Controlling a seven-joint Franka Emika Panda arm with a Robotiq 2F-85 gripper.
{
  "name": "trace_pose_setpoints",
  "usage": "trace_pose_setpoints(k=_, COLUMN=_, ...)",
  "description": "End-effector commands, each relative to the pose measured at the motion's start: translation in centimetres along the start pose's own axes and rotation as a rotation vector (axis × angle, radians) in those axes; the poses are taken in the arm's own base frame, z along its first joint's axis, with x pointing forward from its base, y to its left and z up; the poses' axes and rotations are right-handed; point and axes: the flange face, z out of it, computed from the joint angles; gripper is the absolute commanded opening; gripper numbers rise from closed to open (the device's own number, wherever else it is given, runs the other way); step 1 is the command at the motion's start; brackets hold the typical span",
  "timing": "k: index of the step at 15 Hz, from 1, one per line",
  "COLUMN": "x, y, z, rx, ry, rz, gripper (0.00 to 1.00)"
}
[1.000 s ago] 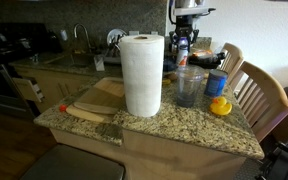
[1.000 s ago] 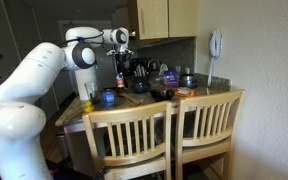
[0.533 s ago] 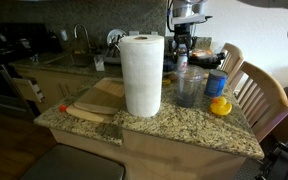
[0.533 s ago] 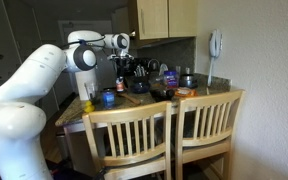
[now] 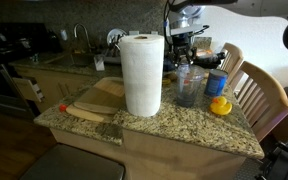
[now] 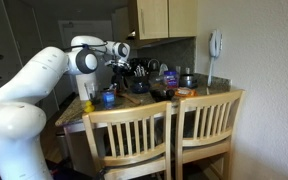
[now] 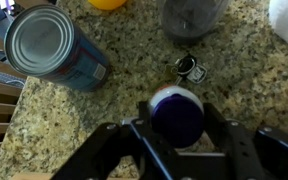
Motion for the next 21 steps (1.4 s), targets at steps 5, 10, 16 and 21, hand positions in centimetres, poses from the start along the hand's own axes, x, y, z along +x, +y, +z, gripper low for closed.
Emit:
trace_pose_setpoints(k=5, x=2.6, y=-1.7, z=1.3, rx=0.082, ry=0.132, rz=0.076, gripper=0.31)
trace_pose_setpoints(k=10, x=4.3, y=-2.4, z=2.1, rx=0.145, ry=0.228, rz=0.111, gripper=0.81)
trace_pose_setpoints(k=16, x=5.2, y=-2.5, z=2.9, rx=0.180, ry=0.285, rz=0.163, gripper=1.00)
trace_pose_setpoints(k=21, x=3.5, y=-2.4, z=-1.9, rx=0.296, ry=0.505, rz=0.179, gripper=1.00)
